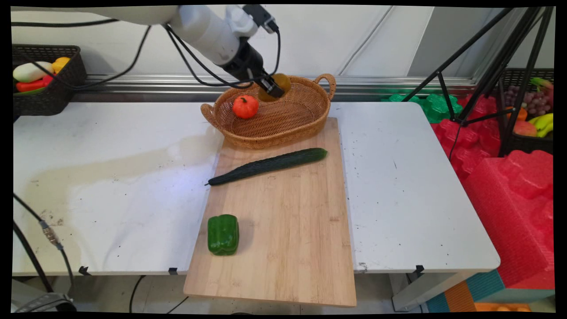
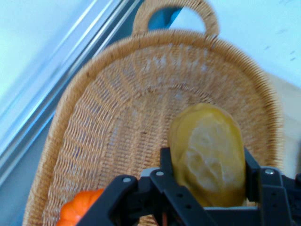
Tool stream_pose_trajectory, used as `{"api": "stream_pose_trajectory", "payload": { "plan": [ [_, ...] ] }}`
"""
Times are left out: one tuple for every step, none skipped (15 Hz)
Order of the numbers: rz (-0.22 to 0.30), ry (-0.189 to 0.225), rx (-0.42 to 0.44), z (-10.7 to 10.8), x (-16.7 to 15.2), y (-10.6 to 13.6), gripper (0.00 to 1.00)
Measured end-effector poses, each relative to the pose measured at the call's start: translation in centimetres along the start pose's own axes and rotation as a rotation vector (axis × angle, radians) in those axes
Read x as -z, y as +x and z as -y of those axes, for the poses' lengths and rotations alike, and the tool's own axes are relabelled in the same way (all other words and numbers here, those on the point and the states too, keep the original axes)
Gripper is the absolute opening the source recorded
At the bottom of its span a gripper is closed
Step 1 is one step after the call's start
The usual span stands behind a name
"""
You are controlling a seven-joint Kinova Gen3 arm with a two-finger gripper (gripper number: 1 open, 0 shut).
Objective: Place the picked object on the cutting board
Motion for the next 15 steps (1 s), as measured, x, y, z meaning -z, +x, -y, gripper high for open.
{"api": "stream_pose_trajectory", "payload": {
  "plan": [
    [-0.018, -0.007, -0.017, -0.2, 1.1, 0.0, 0.00],
    [-0.030, -0.014, -0.030, -0.4, 1.8, 0.0, 0.00],
    [-0.047, -0.025, -0.053, -0.7, 2.8, 0.0, 0.00],
    [-0.061, -0.038, -0.076, -1.1, 3.8, -0.2, 0.00],
    [-0.078, -0.058, -0.112, -1.6, 5.1, -0.5, 0.00],
    [-0.088, -0.075, -0.143, -2.1, 6.0, -0.8, 0.00],
    [-0.095, -0.088, -0.166, -2.4, 6.6, -1.0, 0.00],
    [-0.103, -0.107, -0.199, -2.9, 7.4, -1.4, 0.00],
    [-0.110, -0.126, -0.231, -3.4, 8.2, -1.8, 0.00],
    [-0.113, -0.148, -0.262, -4.0, 9.1, -2.2, 0.00],
    [-0.113, -0.161, -0.278, -4.3, 9.5, -2.5, 0.00],
    [-0.110, -0.182, -0.299, -4.9, 10.2, -2.9, 0.00],
    [-0.105, -0.198, -0.313, -5.4, 10.7, -3.3, 0.00],
    [-0.098, -0.217, -0.325, -6.1, 11.2, -3.7, 0.00],
    [-0.090, -0.232, -0.334, -6.7, 11.5, -4.0, 0.00]
  ]
}}
